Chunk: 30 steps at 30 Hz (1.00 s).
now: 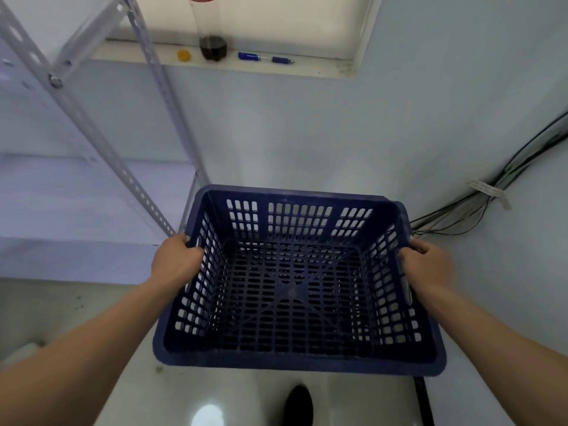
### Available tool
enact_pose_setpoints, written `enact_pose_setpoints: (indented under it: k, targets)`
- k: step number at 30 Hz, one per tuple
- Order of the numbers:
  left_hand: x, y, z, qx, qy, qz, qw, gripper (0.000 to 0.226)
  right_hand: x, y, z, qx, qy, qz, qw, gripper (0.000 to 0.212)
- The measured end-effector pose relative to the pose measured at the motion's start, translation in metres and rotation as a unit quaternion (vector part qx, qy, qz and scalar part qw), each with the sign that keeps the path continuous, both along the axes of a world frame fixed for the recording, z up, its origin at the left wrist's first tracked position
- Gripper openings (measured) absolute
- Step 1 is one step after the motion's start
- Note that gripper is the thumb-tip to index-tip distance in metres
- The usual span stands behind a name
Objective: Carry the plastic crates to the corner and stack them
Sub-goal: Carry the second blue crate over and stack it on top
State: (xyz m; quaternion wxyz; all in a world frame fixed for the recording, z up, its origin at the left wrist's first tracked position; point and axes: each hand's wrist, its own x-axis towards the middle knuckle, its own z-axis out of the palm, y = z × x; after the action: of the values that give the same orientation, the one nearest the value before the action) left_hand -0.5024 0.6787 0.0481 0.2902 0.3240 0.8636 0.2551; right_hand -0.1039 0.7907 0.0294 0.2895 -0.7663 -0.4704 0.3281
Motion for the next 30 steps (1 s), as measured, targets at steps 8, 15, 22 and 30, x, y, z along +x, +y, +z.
enact_pose_setpoints:
  k: [8, 15, 22, 30]
  targets:
    - [0.002, 0.005, 0.000, -0.024, 0.010, -0.033, 0.999, 0.011, 0.002, -0.002, 0.001, -0.007, 0.014, 0.009, 1.000, 0.040]
    - [0.005, 0.001, -0.002, -0.063, 0.000, -0.058, 0.996, 0.030, 0.016, -0.020, 0.002, -0.019, -0.037, 0.047, 0.998, 0.048]
    - [0.010, 0.004, -0.010, -0.077, 0.005, -0.065, 0.995, 0.033, 0.016, -0.011, -0.004, 0.000, -0.061, 0.029, 0.998, 0.053]
    - [0.005, 0.007, -0.012, -0.009, -0.026, 0.004, 1.000, 0.023, 0.011, -0.006, -0.002, 0.017, -0.037, 0.008, 0.999, 0.053]
